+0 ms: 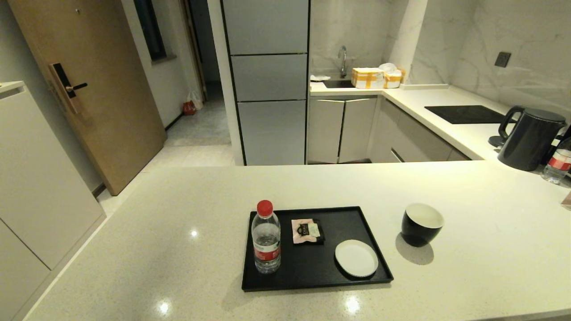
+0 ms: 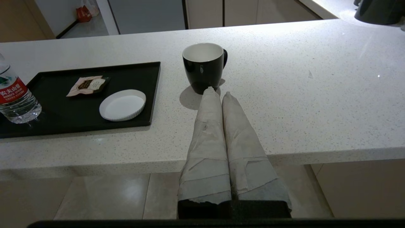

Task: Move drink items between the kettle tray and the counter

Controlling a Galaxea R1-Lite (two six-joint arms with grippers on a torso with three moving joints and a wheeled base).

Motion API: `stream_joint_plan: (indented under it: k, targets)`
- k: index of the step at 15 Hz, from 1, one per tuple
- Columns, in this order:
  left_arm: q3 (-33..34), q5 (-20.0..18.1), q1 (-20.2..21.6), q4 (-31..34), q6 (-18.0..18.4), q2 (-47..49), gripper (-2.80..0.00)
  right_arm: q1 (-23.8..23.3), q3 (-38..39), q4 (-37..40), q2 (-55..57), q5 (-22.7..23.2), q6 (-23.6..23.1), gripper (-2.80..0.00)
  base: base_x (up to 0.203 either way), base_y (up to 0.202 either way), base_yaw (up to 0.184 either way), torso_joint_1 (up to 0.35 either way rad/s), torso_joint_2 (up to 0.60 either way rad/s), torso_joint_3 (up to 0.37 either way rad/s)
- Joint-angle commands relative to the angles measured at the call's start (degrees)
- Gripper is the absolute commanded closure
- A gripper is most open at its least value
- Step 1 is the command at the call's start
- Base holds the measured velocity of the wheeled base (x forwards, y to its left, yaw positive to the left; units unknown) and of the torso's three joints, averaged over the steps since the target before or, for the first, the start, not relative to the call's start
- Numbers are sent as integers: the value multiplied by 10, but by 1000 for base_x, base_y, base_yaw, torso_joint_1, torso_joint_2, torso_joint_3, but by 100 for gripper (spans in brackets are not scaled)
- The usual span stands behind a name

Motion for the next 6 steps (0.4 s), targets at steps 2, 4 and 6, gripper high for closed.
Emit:
stream_joint_plan:
  k: [2, 4, 6]
  targets:
    - [0, 0, 0, 0, 0, -1, 0, 0, 1, -1, 2, 0, 4, 0, 0, 0, 0, 0, 0, 0]
    - [0, 0, 0, 0, 0, -1, 0, 0, 1, -1, 2, 0, 3, 0, 0, 0, 0, 0, 0, 0]
    - [0, 0, 0, 0, 0, -1, 0, 0, 1, -1, 2, 0, 3, 0, 0, 0, 0, 0, 0, 0]
